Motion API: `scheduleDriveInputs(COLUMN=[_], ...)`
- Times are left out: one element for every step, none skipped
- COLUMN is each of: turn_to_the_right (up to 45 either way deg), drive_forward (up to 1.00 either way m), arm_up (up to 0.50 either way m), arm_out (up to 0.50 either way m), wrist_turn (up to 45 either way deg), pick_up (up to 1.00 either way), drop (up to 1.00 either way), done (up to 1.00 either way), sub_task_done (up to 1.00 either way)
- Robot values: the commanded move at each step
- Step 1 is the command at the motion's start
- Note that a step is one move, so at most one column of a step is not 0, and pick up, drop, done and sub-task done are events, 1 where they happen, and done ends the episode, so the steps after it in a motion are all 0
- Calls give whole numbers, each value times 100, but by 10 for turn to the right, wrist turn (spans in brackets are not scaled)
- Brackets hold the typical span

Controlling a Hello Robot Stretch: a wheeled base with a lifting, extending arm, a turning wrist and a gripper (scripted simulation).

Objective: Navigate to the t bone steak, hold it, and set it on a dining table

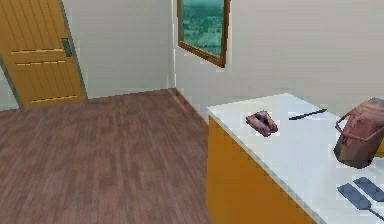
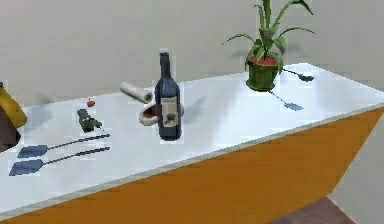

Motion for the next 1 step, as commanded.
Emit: scheduleDriveInputs(turn_to_the_right=[0], drive_forward=[0], arm_up=[38], arm_out=[0], wrist_turn=[0], pick_up=[0], drop=[0], done=[0], sub_task_done=[0])
